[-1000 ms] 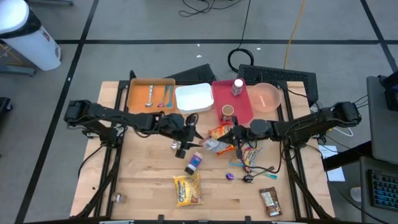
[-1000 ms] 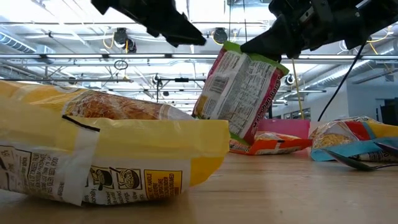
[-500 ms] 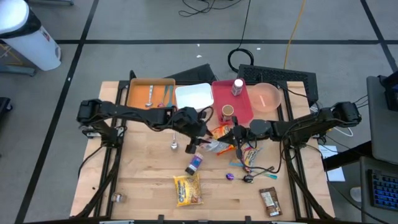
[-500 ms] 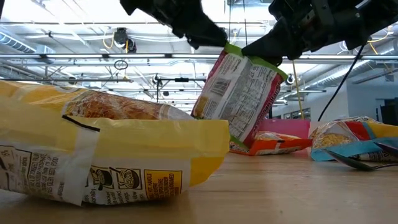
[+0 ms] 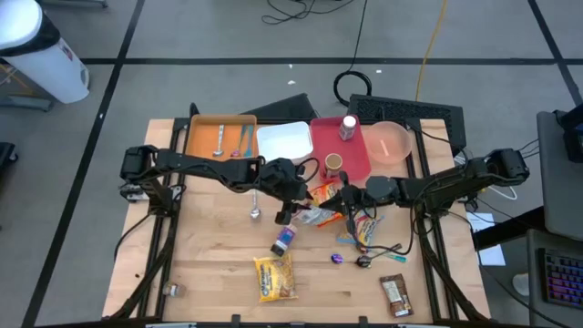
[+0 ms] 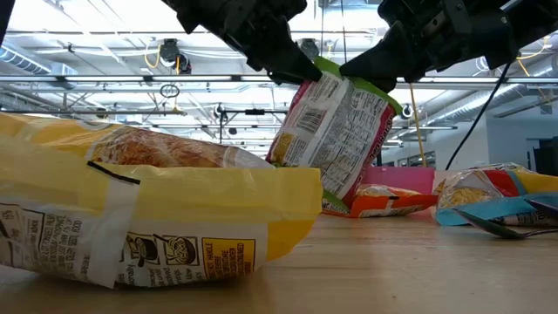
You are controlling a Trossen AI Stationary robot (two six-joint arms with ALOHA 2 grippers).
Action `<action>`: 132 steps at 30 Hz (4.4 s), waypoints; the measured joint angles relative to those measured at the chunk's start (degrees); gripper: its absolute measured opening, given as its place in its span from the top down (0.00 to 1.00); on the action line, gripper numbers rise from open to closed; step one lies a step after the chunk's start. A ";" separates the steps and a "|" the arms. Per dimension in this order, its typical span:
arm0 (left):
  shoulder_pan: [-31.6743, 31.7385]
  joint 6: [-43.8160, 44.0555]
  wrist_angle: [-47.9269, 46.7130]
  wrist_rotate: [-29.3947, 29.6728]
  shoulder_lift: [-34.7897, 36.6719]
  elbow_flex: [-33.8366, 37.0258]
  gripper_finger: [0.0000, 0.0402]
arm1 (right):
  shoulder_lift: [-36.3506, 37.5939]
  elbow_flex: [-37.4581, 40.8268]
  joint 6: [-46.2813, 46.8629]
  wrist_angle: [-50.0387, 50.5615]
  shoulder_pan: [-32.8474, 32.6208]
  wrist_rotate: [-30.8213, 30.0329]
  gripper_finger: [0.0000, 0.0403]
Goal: Pick & Place Food Item
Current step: Put the green noodle pack into the white bin
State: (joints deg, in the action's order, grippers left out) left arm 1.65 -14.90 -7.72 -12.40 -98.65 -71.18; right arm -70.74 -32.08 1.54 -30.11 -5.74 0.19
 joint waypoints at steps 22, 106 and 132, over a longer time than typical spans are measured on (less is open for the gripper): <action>-0.66 -5.49 -1.16 -0.03 0.02 0.02 0.99 | -0.02 0.00 -0.65 -1.44 0.00 -0.09 0.89; -1.14 -2.44 -20.92 10.03 7.85 -16.99 0.46 | 0.02 0.04 -1.99 -0.84 0.12 -4.59 1.00; 0.00 -3.81 -44.27 9.29 -14.56 -41.03 0.46 | 0.00 -0.96 -5.39 1.07 7.19 9.10 1.00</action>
State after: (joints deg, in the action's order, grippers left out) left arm 1.65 -18.71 -51.99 -3.11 -113.21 -112.20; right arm -70.74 -33.03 -3.85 -29.04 1.45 9.29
